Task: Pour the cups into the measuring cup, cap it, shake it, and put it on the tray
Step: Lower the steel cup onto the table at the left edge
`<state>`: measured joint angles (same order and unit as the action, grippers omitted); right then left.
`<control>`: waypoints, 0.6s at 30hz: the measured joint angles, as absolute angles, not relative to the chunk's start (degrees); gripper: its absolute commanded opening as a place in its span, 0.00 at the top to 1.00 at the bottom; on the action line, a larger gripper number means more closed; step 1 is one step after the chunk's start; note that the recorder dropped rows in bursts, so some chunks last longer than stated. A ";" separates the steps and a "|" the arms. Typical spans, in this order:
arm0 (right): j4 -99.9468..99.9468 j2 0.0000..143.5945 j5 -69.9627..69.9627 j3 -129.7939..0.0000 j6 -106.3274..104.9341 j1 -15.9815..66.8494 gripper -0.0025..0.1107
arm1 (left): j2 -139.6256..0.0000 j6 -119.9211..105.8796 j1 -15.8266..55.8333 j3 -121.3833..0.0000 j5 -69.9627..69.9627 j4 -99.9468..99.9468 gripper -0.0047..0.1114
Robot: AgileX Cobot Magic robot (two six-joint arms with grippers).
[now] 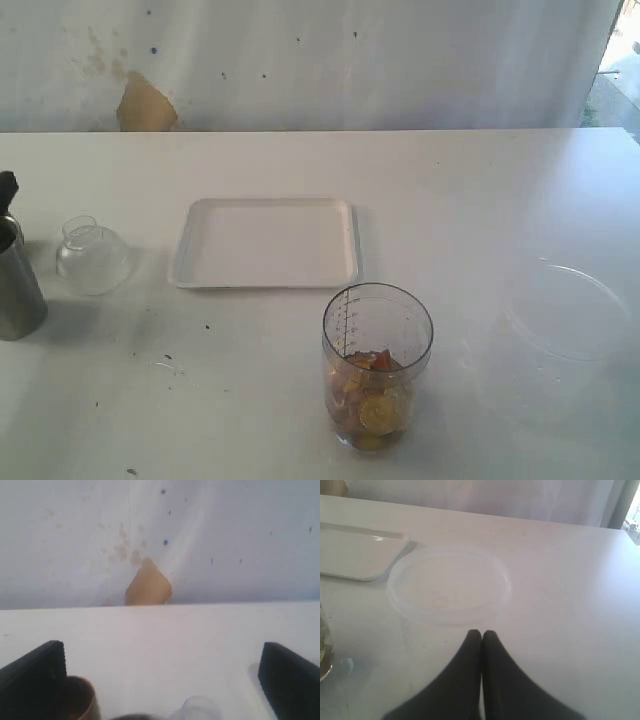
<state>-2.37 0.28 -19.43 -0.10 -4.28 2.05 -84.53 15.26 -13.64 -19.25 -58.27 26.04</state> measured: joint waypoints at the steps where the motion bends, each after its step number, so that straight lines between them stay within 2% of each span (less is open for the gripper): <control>1: -2.37 0.28 -19.43 -0.10 -4.28 2.05 0.98 | -82.95 18.82 -13.64 -19.25 -58.27 26.54 0.06; 3: -2.37 0.28 -19.43 -0.10 -4.28 2.05 0.98 | -79.99 27.18 -13.64 -19.64 -57.71 29.63 0.10; 5: -2.37 0.28 -19.43 -0.10 -4.28 2.05 0.98 | -76.95 35.54 -13.64 -21.59 -56.36 36.33 0.21; 8: -2.37 0.28 -19.43 -0.10 -4.28 2.05 0.98 | -73.55 50.04 -13.08 -27.93 -49.88 48.18 0.52; 11: -2.37 0.28 -19.43 -0.10 -4.28 2.05 0.98 | -71.76 66.34 -11.76 -36.59 -40.21 62.83 0.94; 14: -2.37 0.28 -19.43 -0.10 -4.28 2.05 0.98 | -71.66 84.93 -10.99 -44.98 -36.03 78.80 0.96; 18: -2.37 0.28 -19.43 -0.10 -4.28 2.05 0.98 | -71.76 105.93 -10.86 -54.56 -39.72 95.28 0.96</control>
